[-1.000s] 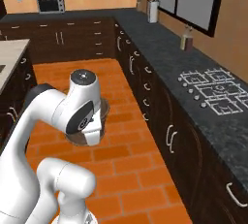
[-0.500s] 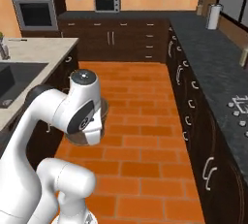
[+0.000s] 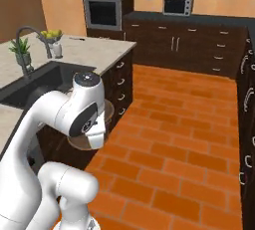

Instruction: Open the cabinet, pick up the bread from the cabinet and place it in the basket. Then move the basket to the dining counter.

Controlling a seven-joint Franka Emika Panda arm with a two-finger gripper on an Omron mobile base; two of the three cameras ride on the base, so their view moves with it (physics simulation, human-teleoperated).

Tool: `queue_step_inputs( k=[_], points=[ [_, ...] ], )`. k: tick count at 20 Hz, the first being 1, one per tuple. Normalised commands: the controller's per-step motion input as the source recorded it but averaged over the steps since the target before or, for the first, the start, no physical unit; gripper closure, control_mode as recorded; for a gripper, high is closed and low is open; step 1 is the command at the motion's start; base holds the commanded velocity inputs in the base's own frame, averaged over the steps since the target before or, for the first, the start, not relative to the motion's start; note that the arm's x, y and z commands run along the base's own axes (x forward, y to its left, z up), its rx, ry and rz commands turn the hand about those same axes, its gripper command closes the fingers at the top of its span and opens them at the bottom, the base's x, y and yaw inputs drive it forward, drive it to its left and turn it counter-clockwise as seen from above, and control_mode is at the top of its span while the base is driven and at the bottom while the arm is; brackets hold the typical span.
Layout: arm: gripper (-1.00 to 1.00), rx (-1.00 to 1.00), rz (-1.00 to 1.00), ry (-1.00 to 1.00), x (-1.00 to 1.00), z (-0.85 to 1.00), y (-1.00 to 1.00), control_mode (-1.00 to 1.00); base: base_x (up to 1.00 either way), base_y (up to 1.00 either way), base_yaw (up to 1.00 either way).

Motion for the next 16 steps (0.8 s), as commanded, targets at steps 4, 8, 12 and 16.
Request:
queue_step_inputs(
  k=[4, 8, 12, 16],
  points=[
    [1.0, 0.0, 0.0, 0.0, 0.0, 0.0, 0.0, 1.0, -0.31, 0.0, 0.98],
    [1.0, 0.0, 0.0, 0.0, 0.0, 0.0, 0.0, 1.0, -0.02, 0.0, 1.0],
    [1.0, 0.0, 0.0, 0.0, 0.0, 0.0, 0.0, 1.0, 0.0, 0.0, 1.0],
    [1.0, 0.0, 0.0, 0.0, 0.0, 0.0, 0.0, 1.0, 0.0, 0.0, 1.0]
  ],
)
